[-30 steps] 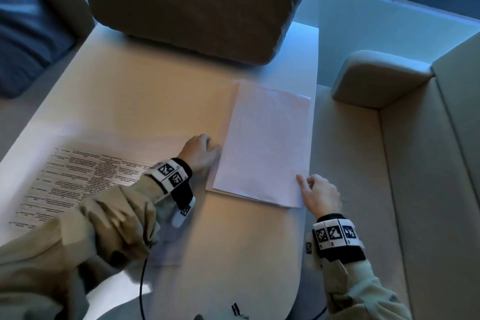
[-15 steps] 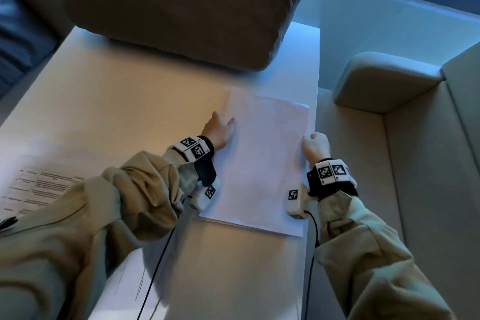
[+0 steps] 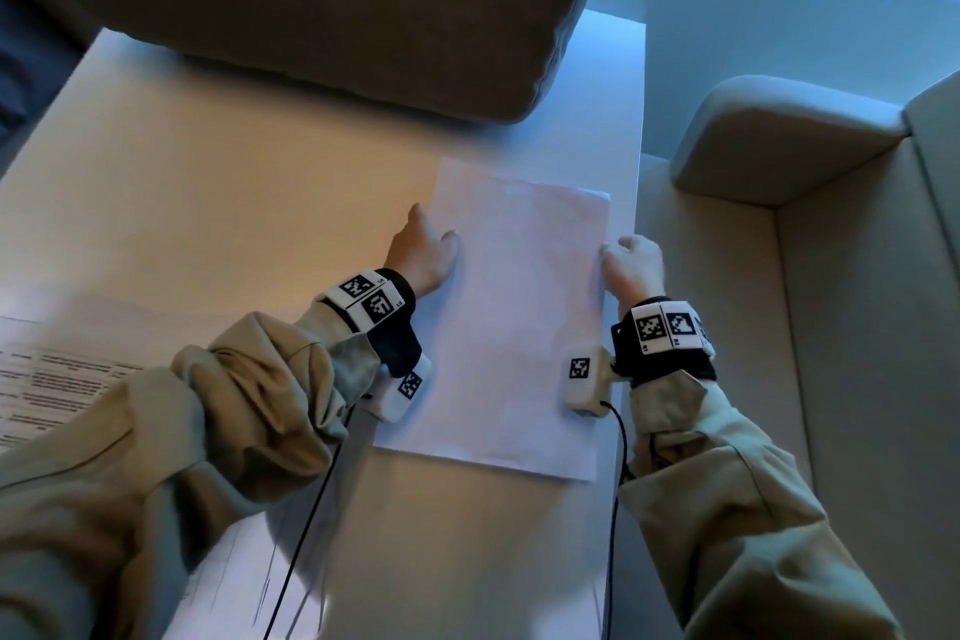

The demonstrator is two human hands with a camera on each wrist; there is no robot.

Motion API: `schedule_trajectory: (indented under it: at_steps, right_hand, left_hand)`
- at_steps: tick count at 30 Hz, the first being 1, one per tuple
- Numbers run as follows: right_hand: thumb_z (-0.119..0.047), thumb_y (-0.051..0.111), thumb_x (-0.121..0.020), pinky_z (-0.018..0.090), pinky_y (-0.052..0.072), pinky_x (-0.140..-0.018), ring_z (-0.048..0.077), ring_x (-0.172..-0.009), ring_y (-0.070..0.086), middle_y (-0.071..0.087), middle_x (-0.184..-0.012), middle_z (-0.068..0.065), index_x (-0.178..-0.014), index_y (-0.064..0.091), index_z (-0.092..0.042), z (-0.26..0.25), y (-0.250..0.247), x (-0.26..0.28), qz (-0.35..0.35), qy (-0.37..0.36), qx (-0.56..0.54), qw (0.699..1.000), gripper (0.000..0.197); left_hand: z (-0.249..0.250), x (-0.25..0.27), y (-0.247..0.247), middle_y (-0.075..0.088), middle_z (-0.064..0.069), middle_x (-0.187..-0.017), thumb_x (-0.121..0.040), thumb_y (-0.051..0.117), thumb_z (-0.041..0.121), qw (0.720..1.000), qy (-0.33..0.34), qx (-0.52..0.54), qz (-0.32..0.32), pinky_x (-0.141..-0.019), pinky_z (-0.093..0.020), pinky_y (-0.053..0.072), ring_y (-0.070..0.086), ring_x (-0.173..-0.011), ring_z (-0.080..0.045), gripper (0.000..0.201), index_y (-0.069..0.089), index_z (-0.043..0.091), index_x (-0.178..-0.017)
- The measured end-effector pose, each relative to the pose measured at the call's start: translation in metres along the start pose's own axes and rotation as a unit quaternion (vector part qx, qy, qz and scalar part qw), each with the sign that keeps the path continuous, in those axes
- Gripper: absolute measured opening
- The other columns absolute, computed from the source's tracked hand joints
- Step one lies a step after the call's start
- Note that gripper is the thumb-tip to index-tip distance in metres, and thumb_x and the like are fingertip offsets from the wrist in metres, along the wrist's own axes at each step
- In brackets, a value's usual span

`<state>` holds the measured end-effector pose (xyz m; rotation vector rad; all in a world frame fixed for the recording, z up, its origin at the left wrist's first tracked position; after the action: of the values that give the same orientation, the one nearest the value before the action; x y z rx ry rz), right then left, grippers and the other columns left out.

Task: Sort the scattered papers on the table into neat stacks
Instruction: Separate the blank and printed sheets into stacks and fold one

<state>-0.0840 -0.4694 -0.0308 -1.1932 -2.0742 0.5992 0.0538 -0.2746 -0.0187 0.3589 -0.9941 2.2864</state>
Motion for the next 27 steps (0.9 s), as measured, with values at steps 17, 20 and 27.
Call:
schedule_trajectory:
  at_steps: [17,20,27]
  right_hand:
    - [-0.018,0.046,-0.093,0.028,0.03,-0.068,0.032,-0.085,0.046,0.05,-0.077,0.01,-0.076,0.05,-0.008,-0.019,-0.007,-0.007,0.032,-0.023,0.018,0.999,0.021]
    - [-0.022,0.045,-0.097,0.029,0.027,-0.066,0.029,-0.079,0.04,0.044,-0.07,0.011,-0.064,0.041,-0.008,-0.024,0.001,-0.01,0.015,-0.035,0.037,0.999,0.036]
    - [-0.026,0.052,-0.091,0.028,0.032,-0.068,0.026,-0.078,0.038,0.044,-0.074,0.005,-0.061,0.033,-0.018,-0.024,-0.003,-0.014,0.039,0.028,0.014,0.999,0.036]
  left_hand:
    - [0.001,-0.009,-0.01,0.028,-0.012,-0.152,-0.1,0.036,0.031,0.998,0.011,0.064,-0.005,-0.111,-0.029,0.024,0.029,-0.139,-0.025,0.059,0.014,0.007,-0.149]
    - [0.0,-0.01,-0.006,0.027,-0.012,-0.153,-0.101,0.034,0.031,0.997,0.011,0.07,-0.006,-0.112,-0.03,0.023,0.027,-0.14,-0.025,0.057,0.015,0.007,-0.149]
    - [-0.004,-0.015,-0.013,0.038,-0.014,-0.146,-0.099,0.037,0.034,0.999,0.009,0.048,-0.006,-0.107,-0.031,0.028,0.036,-0.133,-0.029,0.055,0.023,0.007,-0.146]
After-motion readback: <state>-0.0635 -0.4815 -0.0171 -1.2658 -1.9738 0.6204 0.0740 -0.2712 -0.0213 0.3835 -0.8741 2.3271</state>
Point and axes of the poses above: each hand's wrist, its own x-axis away from the middle knuckle, its own y-axis out of the palm, z = x × y, the point moved 1 cm from there along -x, towards the middle knuckle
